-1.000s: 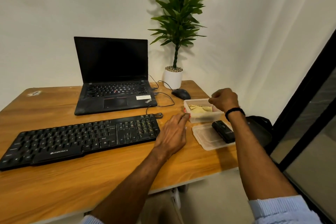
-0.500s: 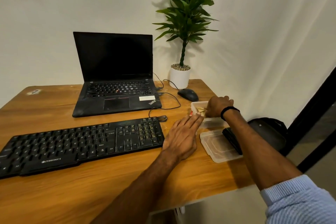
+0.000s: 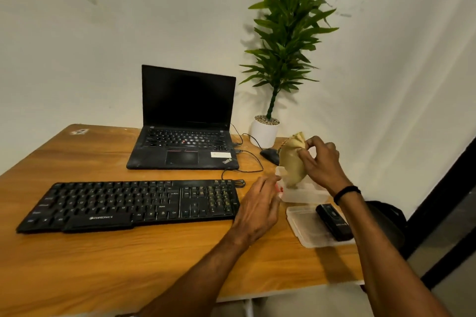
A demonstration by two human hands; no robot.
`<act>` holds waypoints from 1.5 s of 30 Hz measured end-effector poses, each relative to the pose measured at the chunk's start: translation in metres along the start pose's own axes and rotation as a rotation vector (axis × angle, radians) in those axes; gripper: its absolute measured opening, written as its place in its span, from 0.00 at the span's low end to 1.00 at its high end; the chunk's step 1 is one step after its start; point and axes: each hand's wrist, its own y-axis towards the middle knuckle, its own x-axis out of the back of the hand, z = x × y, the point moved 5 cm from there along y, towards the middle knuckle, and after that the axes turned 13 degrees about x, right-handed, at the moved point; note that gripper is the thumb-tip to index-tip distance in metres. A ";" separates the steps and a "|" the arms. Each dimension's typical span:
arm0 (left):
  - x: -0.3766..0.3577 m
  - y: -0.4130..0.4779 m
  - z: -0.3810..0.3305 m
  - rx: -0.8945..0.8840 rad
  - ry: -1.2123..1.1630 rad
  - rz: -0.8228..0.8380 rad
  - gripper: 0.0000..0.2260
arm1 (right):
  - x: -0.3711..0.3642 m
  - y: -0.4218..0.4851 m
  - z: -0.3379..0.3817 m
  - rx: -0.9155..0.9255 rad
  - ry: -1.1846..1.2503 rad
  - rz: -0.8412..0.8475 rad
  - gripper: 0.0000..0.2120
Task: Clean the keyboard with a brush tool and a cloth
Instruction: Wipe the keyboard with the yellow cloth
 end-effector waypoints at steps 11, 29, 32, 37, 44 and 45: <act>0.113 -0.015 0.034 0.502 -0.699 0.043 0.23 | -0.085 -0.042 0.115 -0.221 0.940 0.236 0.11; 0.230 -0.019 0.093 0.543 -0.398 -0.106 0.03 | -0.143 -0.064 0.174 -0.527 1.001 0.473 0.24; 0.277 -0.030 0.116 0.636 -0.068 -0.244 0.14 | -0.141 -0.060 0.155 -0.794 1.141 0.114 0.15; 0.352 -0.080 0.183 1.062 0.560 -0.347 0.43 | -0.121 -0.047 0.127 -0.755 0.848 -0.429 0.15; 0.313 -0.087 0.162 0.923 0.335 -0.277 0.43 | -0.157 -0.039 0.171 -0.568 0.652 -0.298 0.07; 0.311 -0.084 0.157 0.895 0.261 -0.250 0.42 | -0.170 -0.041 0.176 -0.562 0.659 -0.236 0.09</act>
